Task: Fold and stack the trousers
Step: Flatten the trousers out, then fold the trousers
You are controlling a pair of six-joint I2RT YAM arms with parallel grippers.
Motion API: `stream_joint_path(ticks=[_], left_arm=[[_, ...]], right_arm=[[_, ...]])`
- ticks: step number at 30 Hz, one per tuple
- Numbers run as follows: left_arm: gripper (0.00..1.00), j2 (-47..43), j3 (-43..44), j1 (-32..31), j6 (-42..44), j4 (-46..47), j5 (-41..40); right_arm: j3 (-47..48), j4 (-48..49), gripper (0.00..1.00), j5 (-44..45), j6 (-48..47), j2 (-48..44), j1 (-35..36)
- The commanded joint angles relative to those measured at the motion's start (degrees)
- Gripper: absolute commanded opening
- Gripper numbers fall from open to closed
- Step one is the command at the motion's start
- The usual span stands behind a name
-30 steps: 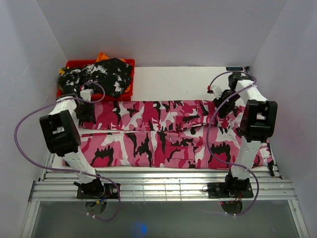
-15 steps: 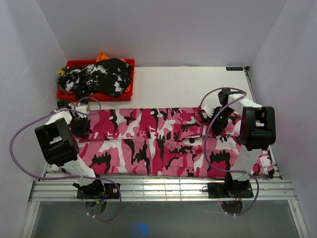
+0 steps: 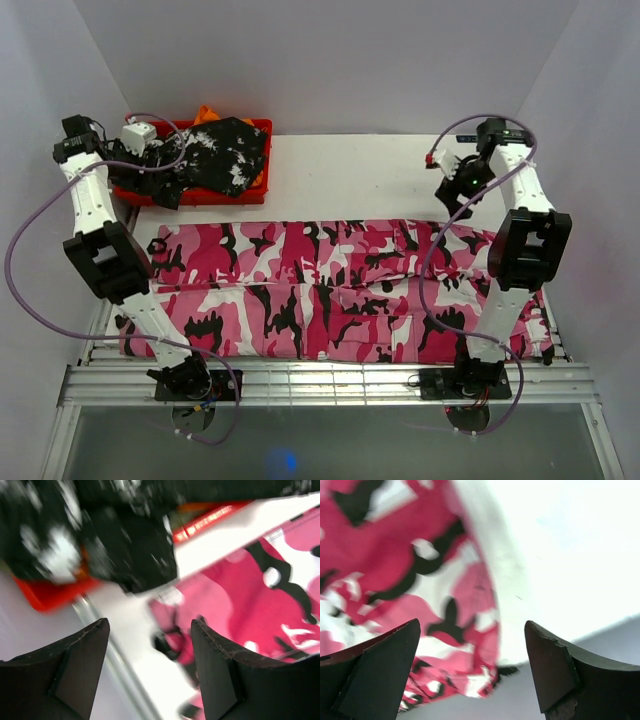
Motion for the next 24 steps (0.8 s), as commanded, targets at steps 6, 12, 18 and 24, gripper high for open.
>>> stream_joint_path(ticks=[6,12,18,24], left_arm=[[0.74,13.3,10.8,-0.9,35.1,-18.1,7.2],[0.68,16.2,7.7,-1.3,40.0,-17.7,7.7],[0.64,17.3,3.7,-2.1,39.6,-12.6,7.0],[0.61,20.8,1.6,-2.9,41.3,-7.8,1.0]], right_arm=[[14.0,-7.8,0.95,7.0,-14.0,10.6,-11.4],[16.5,-3.0,0.98,8.1,-17.2,13.9,-16.2],[15.3,-0.6,0.99,8.5,-18.4,15.3,-17.5],[16.3,-1.3,0.93,7.3,-21.0,16.4,-19.2]])
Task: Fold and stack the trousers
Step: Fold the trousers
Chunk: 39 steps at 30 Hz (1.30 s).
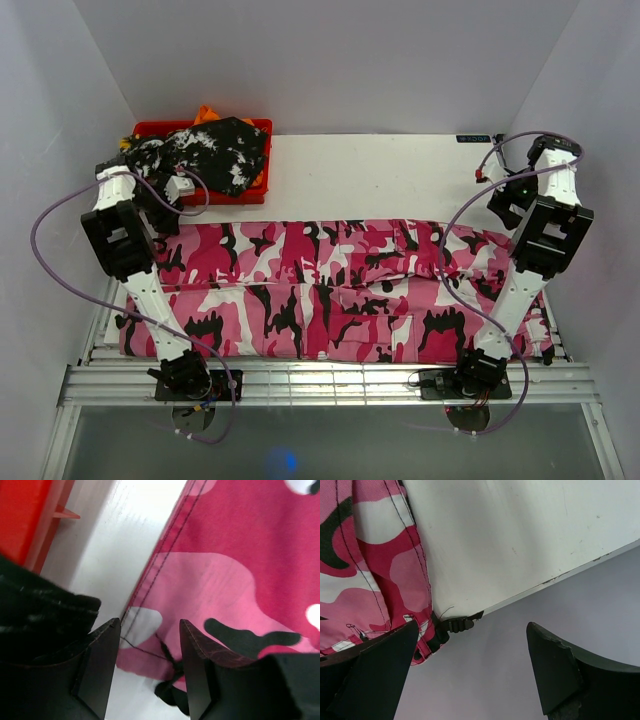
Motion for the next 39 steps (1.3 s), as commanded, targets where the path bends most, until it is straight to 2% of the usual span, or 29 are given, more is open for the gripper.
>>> stream_joint_path(ticks=[1,4,6,9,16,20,23,26,27,29,30,31,32,33,39], left_arm=[[0.61,1.5,0.4,-0.5,2.8,3.2,-2.8],[0.55,2.0,-2.3,-0.5,1.8,6.8,-5.1],[0.45,1.5,-4.5,-0.6,1.7,8.3,-6.0],[0.39,0.6,-7.7,-0.7,1.6,9.8,-7.2],[0.37,-0.9,-10.6,-0.8,0.1,10.7,-6.9],[0.37,-2.0,-12.9,-0.8,-1.0,11.8,-6.6],[0.37,-2.7,-14.8,-0.8,-1.9,13.1,-6.8],[0.35,-2.5,-15.2,-1.0,-3.8,13.8,-6.6],[0.33,-2.3,-15.3,-1.1,-4.1,13.9,-6.7],[0.27,-2.2,-15.5,-1.4,-4.3,13.8,-7.7],[0.16,-2.2,-15.1,-1.7,-4.3,13.3,-8.0],[0.09,-2.2,-14.5,-1.8,-4.3,12.8,-7.5],[0.01,-2.5,-13.8,-1.8,-4.7,12.4,-6.7],[0.0,-2.9,-13.0,-1.8,-5.4,12.4,-5.9],[0.0,-6.1,-6.2,-1.4,-11.6,13.1,-1.0]], right_arm=[[3.0,-1.2,0.93,-1.1,-3.6,1.0,-1.7],[3.4,-1.8,0.93,-2.3,-5.5,1.2,-2.2],[3.6,-2.3,0.94,-3.8,-6.2,1.4,-2.1],[4.6,-5.3,0.94,-6.0,-7.4,2.3,-2.1],[2.5,-7.3,0.93,-3.1,-8.8,5.7,-2.5],[-3.5,-7.3,0.92,-2.7,-10.4,4.8,-2.4],[-6.2,-7.3,0.87,-1.4,-10.2,5.8,-2.4],[-4.6,-6.6,0.7,1.2,-8.5,9.1,-2.4],[-3.4,-6.8,0.55,1.6,-7.4,11.0,-2.5],[-0.4,-7.2,0.37,1.7,-6.8,12.1,-2.4],[0.4,-7.2,0.17,1.5,-6.6,12.1,-2.1],[1.0,-7.2,0.08,1.3,-6.6,11.7,-2.1],[2.2,-7.2,0.08,1.1,-6.8,11.0,-1.9],[2.8,-7.2,0.08,-0.1,-7.0,9.6,-1.4],[3.7,2.1,0.08,-2.4,-4.4,2.5,-1.3]])
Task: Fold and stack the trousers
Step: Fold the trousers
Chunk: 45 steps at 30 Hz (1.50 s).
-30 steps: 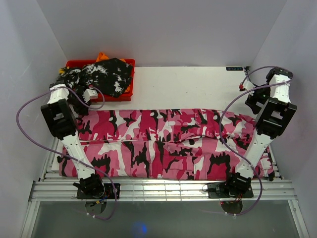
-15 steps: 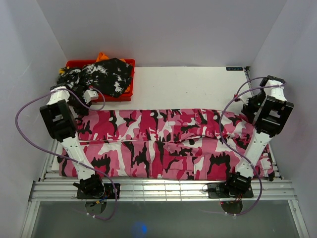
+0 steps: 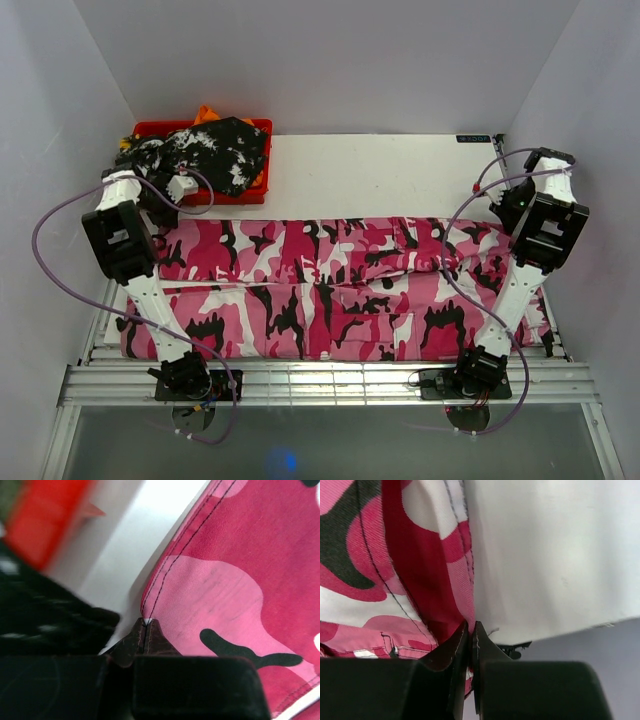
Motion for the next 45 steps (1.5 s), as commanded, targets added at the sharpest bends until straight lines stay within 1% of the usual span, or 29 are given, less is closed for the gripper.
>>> stream_joint_path(ticks=[1,6,11,14,19,20,22,23,24,25,26,27,28,29,30,31,32,33,34,36,37,38,39,40,41,42,43,44,45], left_arm=[[0.0,-2.6,3.9,0.1,-3.7,0.8,3.6],[0.0,-9.2,1.6,2.1,-5.7,5.7,7.6],[0.0,-16.0,-3.5,4.4,-6.5,9.7,9.7],[0.0,-20.9,-6.7,6.5,-6.9,11.1,11.7],[0.0,-30.7,-14.8,12.6,-6.3,11.9,15.2],[0.0,-34.0,-16.0,13.8,-4.4,11.1,16.7],[0.0,-37.5,-19.1,17.8,-0.8,5.9,18.3],[0.0,-41.0,-20.4,19.3,3.9,3.5,18.7],[0.0,-42.9,-22.1,22.3,6.6,-0.5,19.2],[0.0,-44.8,-26.1,23.9,9.6,-2.5,19.2],[0.0,-48.5,-28.3,25.8,17.0,-4.7,19.1],[0.0,-50.2,-30.8,29.5,21.2,-9.8,17.9],[0.0,-51.7,-33.5,31.1,25.3,-12.1,16.4],[0.0,-53.0,-38.9,32.4,29.2,-14.6,14.3],[0.0,-54.9,-41.7,34.8,35.0,-17.6,11.9],[0.0,-55.7,-44.5,35.8,36.7,-18.2,7.4],[0.0,-56.2,-48.9,37.0,38.3,-18.7,5.4],[0.0,-56.2,-50.8,38.6,39.7,-18.7,3.6],[0.0,-55.6,-52.6,39.0,39.8,-18.3,0.2],[0.0,-54.0,-57.7,39.0,38.8,-14.1,-3.1],[0.0,-52.2,-59.4,38.9,38.0,-11.7,-6.6],[0.0,-51.4,-61.1,38.5,36.4,-8.2,-8.1],[0.0,-50.5,-64.1,36.9,34.1,0.1,-9.5],[0.0,-47.7,-65.2,35.7,30.4,2.9,-11.6],[0.0,-45.9,-65.8,34.4,28.5,5.3,-15.3],[0.0,-44.0,-65.9,32.2,25.9,9.1,-15.9],[0.0,-42.1,-65.1,30.8,22.8,10.4,-16.6],[0.0,-38.1,-64.1,29.1,15.3,12.0,-17.2],[0.0,-36.0,-62.7,26.3,11.1,14.0,-16.6]], right_arm=[[2.3,8.2,0.08,-2.1,1.8,-6.3,0.0],[3.5,10.9,0.08,-6.7,4.3,-10.6,-0.9],[0.1,12.8,0.08,-11.5,5.4,-16.5,-1.9],[-2.1,12.9,0.08,-13.8,4.9,-21.4,-2.9],[-6.6,12.7,0.08,-17.6,2.6,-28.3,-6.2],[-8.7,11.9,0.08,-18.7,0.9,-31.1,-6.7],[-11.2,9.6,0.08,-19.8,-2.5,-34.1,-8.8],[-13.0,8.4,0.08,-20.7,-6.3,-37.5,-9.6],[-17.7,6.7,0.08,-21.0,-8.6,-39.4,-11.4],[-20.8,6.1,0.08,-21.1,-10.9,-41.3,-12.3],[-24.2,6.0,0.08,-20.6,-15.8,-45.5,-14.3],[-32.0,5.9,0.08,-19.9,-18.7,-47.7,-15.3],[-36.1,6.1,0.08,-19.1,-21.6,-49.6,-16.4],[-40.2,6.3,0.08,-17.0,-24.9,-53.2,-18.9],[-44.4,7.1,0.08,-15.9,-30.3,-54.8,-20.3],[-52.0,9.3,0.08,-14.7,-33.1,-56.1,-21.7],[-55.4,10.7,0.08,-12.7,-35.6,-58.0,-23.4],[-58.3,12.2,0.08,-11.7,-38.8,-58.5,-25.9],[-62.4,14.5,0.08,-10.8,-39.7,-58.6,-26.8],[-65.1,15.9,0.08,-8.2,-40.5,-57.1,-27.8],[-66.4,18.8,0.08,-7.6,-39.6,-56.6,-27.7],[-68.9,20.7,0.08,-6.1,-38.8,-55.7,-27.4],[-70.0,22.5,0.08,-5.2,-37.9,-55.2,-26.0],[-70.9,24.3,0.08,-4.1,-35.0,-54.6,-25.1],[-71.4,25.8,0.08,-1.9,-33.2,-52.6,-24.1],[-71.1,26.1,0.08,-1.0,-31.3,-51.2,-22.2],[-70.3,26.1,0.08,-0.3,-29.0,-49.8,-21.2],[-67.5,25.9,0.08,0.6,-23.1,-46.5,-19.0],[-65.7,25.4,0.08,0.8,-19.6,-44.6,-17.8]])
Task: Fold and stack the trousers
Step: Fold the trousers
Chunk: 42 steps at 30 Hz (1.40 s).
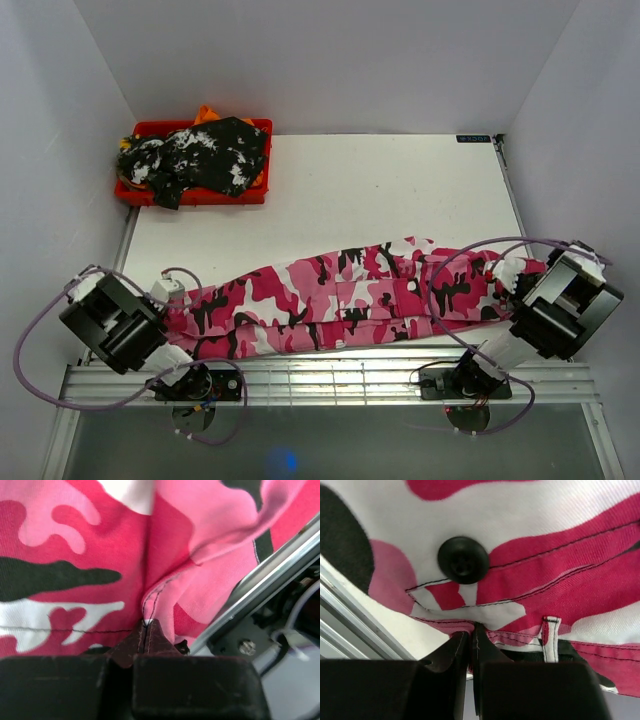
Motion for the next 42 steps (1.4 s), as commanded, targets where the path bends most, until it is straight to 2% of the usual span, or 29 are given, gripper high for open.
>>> stream_joint_path(ticks=[1,2,5,8,11,14,18,19,22,23,25,27,28,30,31,34,36,38,41,42], left_arm=[[0.0,10.6,2.8,-5.8,-15.5,19.6,-6.0],[0.0,14.8,5.4,-7.2,-23.4,20.0,-4.3],[0.0,22.3,16.8,-11.9,-36.3,21.0,-2.4],[0.0,28.7,28.8,-16.4,-44.7,21.5,-1.5],[0.0,32.7,40.1,-18.7,-47.4,18.9,-1.0],[0.0,35.5,46.9,-18.9,-46.3,16.1,-0.6],[0.0,32.0,47.2,-18.7,-38.0,12.9,1.4],[0.0,30.6,46.7,-18.5,-36.6,12.3,4.5],[0.0,26.6,46.5,-18.3,-36.1,12.9,9.0],[0.0,26.3,47.5,-18.3,-36.8,13.6,10.4],[0.0,26.7,53.2,-18.4,-38.9,14.4,12.3],[0.0,30.2,59.7,-18.6,-45.3,16.4,13.4],[0.0,32.1,68.4,-18.7,-47.5,16.6,13.8],[0.0,38.9,78.6,-19.5,-53.3,16.1,14.4],[0.0,41.2,88.7,-19.9,-54.5,15.9,14.3],[0.0,47.1,98.7,-22.2,-57.2,18.0,12.0],[0.0,45.6,97.1,-23.7,-57.5,25.0,10.9],[0.0,43.4,91.4,-24.2,-57.6,30.2,11.6],[0.0,38.1,86.2,-23.0,-57.7,31.5,13.6],[0.0,36.3,81.2,-22.4,-57.3,31.5,14.7]], right_arm=[[6.1,4.4,0.08,3.9,5.6,6.7,4.6],[8.5,3.5,0.08,3.7,11.4,10.3,6.6],[16.9,1.7,0.08,3.1,19.9,16.3,10.5],[24.0,0.2,0.08,1.2,25.3,20.0,13.6],[29.8,-3.8,0.08,0.0,27.2,22.1,15.6],[30.0,-5.6,0.08,1.2,26.1,21.6,15.9],[26.4,-6.1,0.08,3.3,22.7,19.0,14.7],[26.8,-6.9,0.08,2.3,22.1,18.2,14.2],[30.6,-9.0,0.08,-0.9,22.7,18.4,14.1],[34.6,-10.6,0.08,-1.8,23.0,18.7,14.1],[39.9,-12.0,0.08,-4.3,24.2,21.2,14.1],[50.1,-14.4,0.08,-5.7,26.3,23.8,14.1],[53.9,-15.0,0.08,-6.3,27.5,26.9,14.1],[65.1,-18.2,0.08,-7.8,30.0,30.2,14.1],[68.2,-19.2,0.08,-8.7,30.4,33.0,14.1],[73.6,-19.7,0.08,-9.5,32.7,35.2,14.2],[73.1,-19.0,0.08,-10.2,33.0,34.7,14.3],[69.9,-16.8,0.08,-11.2,32.9,32.8,14.3],[64.2,-12.9,0.08,-11.4,32.2,29.2,13.5],[63.4,-12.6,0.08,-11.7,31.6,28.5,13.0]])
